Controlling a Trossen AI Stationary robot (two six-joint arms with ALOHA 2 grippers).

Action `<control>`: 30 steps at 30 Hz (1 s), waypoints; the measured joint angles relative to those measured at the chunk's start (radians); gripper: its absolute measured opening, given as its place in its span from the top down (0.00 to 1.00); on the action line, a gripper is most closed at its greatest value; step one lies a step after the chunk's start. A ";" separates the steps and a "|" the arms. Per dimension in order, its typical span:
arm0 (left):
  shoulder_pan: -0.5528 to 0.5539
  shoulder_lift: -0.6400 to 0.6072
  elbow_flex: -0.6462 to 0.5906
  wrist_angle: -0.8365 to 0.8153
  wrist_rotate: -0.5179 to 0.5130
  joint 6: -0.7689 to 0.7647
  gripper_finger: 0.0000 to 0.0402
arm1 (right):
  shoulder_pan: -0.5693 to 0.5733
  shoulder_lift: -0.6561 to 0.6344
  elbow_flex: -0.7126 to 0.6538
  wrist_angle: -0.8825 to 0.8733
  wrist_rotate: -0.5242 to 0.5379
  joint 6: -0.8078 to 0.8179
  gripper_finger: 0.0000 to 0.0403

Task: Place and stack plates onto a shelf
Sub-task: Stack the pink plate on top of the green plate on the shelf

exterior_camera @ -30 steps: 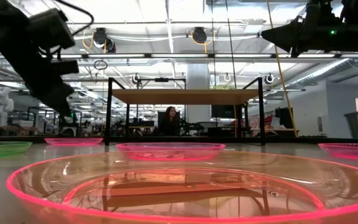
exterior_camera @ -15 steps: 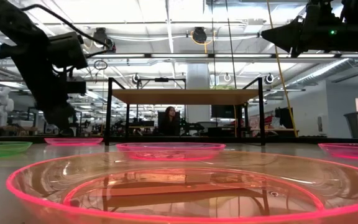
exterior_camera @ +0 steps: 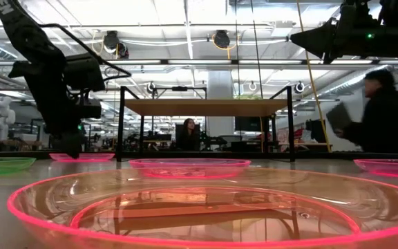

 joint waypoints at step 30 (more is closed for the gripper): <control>0.096 0.022 0.000 0.074 0.030 -0.008 0.99 | 0.000 0.000 0.000 0.000 0.000 0.000 0.83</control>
